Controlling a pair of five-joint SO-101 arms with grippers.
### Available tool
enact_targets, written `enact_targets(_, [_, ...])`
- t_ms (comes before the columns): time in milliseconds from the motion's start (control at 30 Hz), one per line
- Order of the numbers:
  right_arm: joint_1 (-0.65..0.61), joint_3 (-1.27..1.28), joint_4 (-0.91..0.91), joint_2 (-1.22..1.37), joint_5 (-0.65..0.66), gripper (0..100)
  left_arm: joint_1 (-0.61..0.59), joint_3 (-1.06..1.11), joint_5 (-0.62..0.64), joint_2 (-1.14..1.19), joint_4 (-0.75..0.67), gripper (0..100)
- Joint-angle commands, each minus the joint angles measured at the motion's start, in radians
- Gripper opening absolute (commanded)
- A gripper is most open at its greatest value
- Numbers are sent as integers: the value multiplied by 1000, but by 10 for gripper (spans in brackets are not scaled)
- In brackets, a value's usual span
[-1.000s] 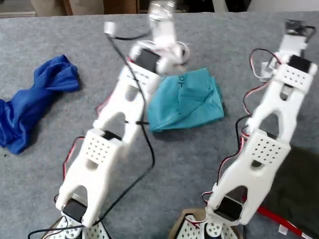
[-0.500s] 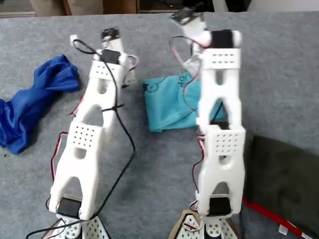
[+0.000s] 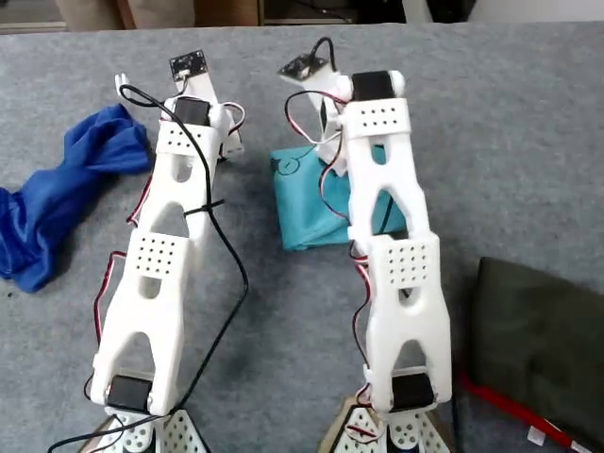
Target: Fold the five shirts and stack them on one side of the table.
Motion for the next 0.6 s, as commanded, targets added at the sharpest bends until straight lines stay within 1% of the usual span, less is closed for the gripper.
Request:
enact_targets(0, [8,-7,14,10,21,5,-3,-51,6,-18,11,19])
enact_targets(133, [10,-48,12,12,54,5,-2,-51,6,-18,9,19])
enact_targets(267, [7,-113,11,18,55,5,-2,-51,6,-18,9,19])
enact_targets(467, [12,-77,-77,35,55,5,0,-51,6,-18,9,19])
enact_targets(567, [12,-77,-81,61,71,5,0,-51,6,-18,8,19])
